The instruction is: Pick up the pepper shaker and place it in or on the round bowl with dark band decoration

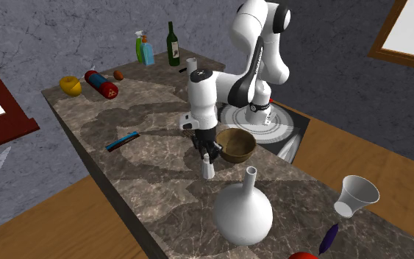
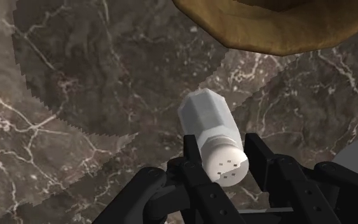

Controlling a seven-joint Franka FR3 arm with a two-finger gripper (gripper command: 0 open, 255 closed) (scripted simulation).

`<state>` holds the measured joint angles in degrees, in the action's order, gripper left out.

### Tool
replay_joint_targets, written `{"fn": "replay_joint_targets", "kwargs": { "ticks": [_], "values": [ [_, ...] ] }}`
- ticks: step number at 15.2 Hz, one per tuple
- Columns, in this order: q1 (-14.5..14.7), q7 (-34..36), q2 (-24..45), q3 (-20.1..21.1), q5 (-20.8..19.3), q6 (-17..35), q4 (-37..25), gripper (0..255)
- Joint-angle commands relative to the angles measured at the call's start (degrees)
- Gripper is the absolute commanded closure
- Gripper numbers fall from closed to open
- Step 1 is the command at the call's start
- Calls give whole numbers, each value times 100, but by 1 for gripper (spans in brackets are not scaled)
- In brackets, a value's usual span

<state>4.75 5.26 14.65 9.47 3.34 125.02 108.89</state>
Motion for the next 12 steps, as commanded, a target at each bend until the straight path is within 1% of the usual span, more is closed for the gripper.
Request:
{"fn": "replay_joint_targets", "kwargs": {
  "ticks": [1,12],
  "values": [
    [-7,-1,-56,0,6,-123,-60,255],
    [-22,31,-348,7,32,-891,-540,255]
  ]
}}
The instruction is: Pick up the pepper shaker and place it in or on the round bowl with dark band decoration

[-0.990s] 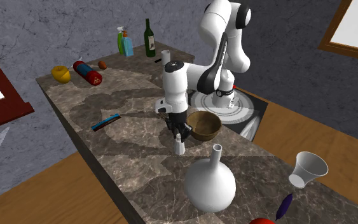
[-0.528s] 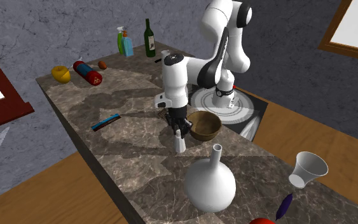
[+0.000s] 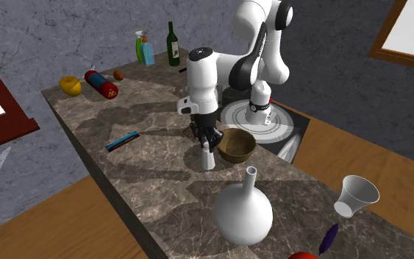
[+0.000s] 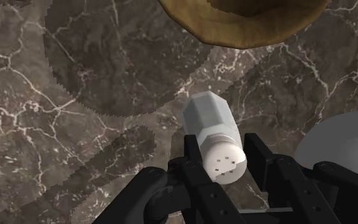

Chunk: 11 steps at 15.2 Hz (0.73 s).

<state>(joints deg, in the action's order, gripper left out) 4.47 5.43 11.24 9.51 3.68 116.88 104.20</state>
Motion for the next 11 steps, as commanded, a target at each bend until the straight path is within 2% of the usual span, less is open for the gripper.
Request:
{"fn": "replay_joint_targets", "kwargs": {
  "ticks": [1,11],
  "values": [
    [4,18,-27,3,-2,-149,-122,255],
    [-2,60,-164,5,3,-878,-717,255]
  ]
}}
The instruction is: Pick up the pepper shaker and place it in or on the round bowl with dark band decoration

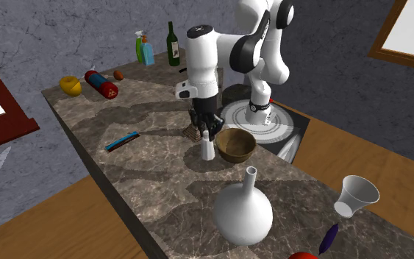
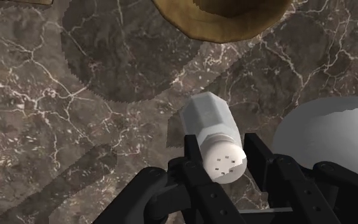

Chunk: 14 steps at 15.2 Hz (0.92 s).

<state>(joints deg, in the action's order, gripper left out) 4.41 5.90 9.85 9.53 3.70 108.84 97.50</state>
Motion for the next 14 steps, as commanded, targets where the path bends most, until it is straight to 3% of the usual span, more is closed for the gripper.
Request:
{"fn": "replay_joint_targets", "kwargs": {
  "ticks": [1,8,14],
  "values": [
    [4,17,-32,4,1,-148,-116,255],
    [5,53,-47,6,-5,-647,-601,255],
    [57,144,-1396,82,226,-602,765,255]
  ]
}}
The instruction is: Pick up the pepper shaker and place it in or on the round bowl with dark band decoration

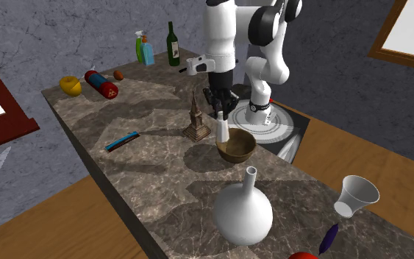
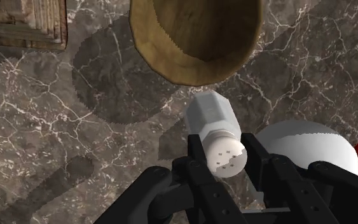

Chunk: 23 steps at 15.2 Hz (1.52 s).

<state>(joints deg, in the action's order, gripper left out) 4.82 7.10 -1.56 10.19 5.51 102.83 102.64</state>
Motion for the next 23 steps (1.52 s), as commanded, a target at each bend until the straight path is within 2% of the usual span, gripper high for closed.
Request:
{"fn": "replay_joint_targets", "kwargs": {
  "ticks": [1,6,23],
  "values": [
    [31,43,-471,28,84,-19,443,255],
    [139,158,-1551,86,288,-217,1297,255],
    [170,51,-1455,152,347,1094,2517,255]
  ]
}}
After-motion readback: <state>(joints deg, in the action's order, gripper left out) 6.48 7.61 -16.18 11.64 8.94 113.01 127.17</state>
